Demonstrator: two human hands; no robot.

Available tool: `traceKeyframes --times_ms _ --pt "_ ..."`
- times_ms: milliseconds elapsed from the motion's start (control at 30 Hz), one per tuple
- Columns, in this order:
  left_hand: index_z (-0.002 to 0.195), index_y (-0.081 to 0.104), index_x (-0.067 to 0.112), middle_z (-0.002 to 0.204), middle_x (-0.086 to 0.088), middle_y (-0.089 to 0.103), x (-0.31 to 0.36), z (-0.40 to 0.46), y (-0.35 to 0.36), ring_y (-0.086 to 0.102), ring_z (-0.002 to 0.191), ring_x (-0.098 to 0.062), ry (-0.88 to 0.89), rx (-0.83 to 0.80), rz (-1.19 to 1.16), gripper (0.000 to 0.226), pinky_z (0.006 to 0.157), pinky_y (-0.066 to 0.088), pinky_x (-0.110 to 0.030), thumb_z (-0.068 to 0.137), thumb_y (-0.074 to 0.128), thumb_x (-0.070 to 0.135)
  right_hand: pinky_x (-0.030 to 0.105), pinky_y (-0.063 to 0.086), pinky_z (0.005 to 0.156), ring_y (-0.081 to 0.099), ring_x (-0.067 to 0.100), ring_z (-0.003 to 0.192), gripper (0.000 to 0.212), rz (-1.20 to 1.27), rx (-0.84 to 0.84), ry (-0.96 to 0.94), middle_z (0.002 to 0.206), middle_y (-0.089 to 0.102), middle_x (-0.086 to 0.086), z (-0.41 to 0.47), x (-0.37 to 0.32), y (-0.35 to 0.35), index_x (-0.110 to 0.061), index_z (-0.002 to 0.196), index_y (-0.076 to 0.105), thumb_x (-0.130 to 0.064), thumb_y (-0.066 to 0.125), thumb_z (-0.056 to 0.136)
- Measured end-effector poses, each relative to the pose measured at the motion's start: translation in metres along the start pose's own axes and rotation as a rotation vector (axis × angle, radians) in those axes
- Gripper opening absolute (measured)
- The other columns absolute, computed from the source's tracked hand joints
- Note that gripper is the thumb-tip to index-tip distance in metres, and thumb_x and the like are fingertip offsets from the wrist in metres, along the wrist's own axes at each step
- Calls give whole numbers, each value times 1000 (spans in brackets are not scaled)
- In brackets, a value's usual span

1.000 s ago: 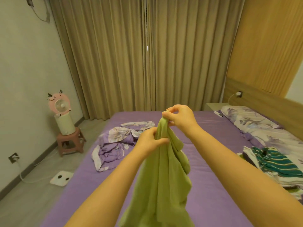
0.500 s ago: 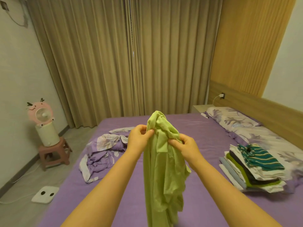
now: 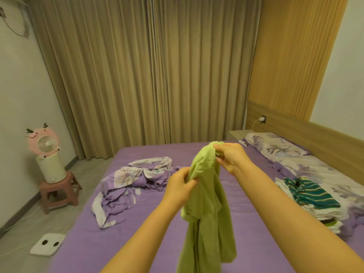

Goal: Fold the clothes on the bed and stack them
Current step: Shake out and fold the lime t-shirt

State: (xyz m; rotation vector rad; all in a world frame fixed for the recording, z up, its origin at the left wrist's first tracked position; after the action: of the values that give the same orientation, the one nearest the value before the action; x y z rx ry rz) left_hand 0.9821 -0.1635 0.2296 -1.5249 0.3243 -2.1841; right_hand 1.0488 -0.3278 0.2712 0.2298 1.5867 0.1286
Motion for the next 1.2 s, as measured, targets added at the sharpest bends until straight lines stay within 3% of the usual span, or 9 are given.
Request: traceKeyframes --times_ms 67,200,467,600,700,800,867,1100,1200 --pt "73 62 15 64 5 54 7 15 -25 46 62 -9 9 89 -87 12 59 38 -28 83 63 8 23 52 48 57 15 53 19 -352 -16 -88 63 55 9 2 -8 -12 -3 67 56 -2 62 86" --pt "87 71 16 78 1 67 30 41 -57 56 70 -8 20 93 -100 10 65 46 -22 87 64 8 37 57 61 62 23 63 15 -771 18 -249 68 64 7 1 -21 -35 -2 77 66 -15 69 82" --pt "79 57 -2 68 -4 47 26 75 -77 43 65 -17 -41 103 148 40 59 34 -31 90 60 36 36 45 63 53 17 69 17 -627 -49 -376 77 64 9 -3 -36 -44 -14 76 67 -26 65 87" --pt "97 56 12 88 2 58 20 66 -63 53 74 -13 -85 71 19 22 63 42 -25 83 70 22 28 38 60 49 12 65 21 -582 -61 -416 71 58 1 -2 -43 -29 -16 75 61 -28 59 92" --pt "127 49 36 107 4 58 28 52 -39 53 64 -7 3 -180 -61 56 67 47 -18 80 76 23 26 36 57 48 13 62 26 -584 -26 -366 68 55 0 4 -39 -22 -10 77 59 -30 55 94" --pt "127 44 53 113 10 51 42 40 -21 53 68 1 141 -377 184 66 78 47 -20 72 79 41 21 32 46 42 11 49 30 -541 -64 -265 60 48 3 11 -31 -14 -9 72 53 -28 52 96" --pt "124 47 50 111 14 52 49 35 -11 54 85 3 202 -386 285 63 83 45 -21 70 78 48 18 33 42 42 10 44 29 -501 -127 -202 58 47 5 10 -27 -3 -7 76 54 -27 50 97" --pt "96 70 17 86 8 64 49 37 0 57 84 -11 212 -209 259 17 79 49 -32 85 70 30 27 45 54 55 23 62 29 -562 -141 -159 71 57 14 8 -20 -1 -6 75 55 -28 54 95" --pt "92 71 12 86 3 62 48 37 -9 54 81 -11 204 -147 208 13 70 41 -14 88 66 23 27 37 57 50 19 65 28 -594 -133 -211 72 55 8 4 -19 -13 -7 80 59 -34 63 89"
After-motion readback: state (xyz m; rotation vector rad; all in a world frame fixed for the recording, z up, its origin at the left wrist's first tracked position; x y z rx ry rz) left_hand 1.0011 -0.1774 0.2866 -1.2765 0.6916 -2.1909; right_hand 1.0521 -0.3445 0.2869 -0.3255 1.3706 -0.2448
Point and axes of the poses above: each hand's wrist, its own z-axis towards the middle knuckle, its own y-axis out of the palm, x = y × z, the point moved 8 cm from there along z, towards the middle knuckle
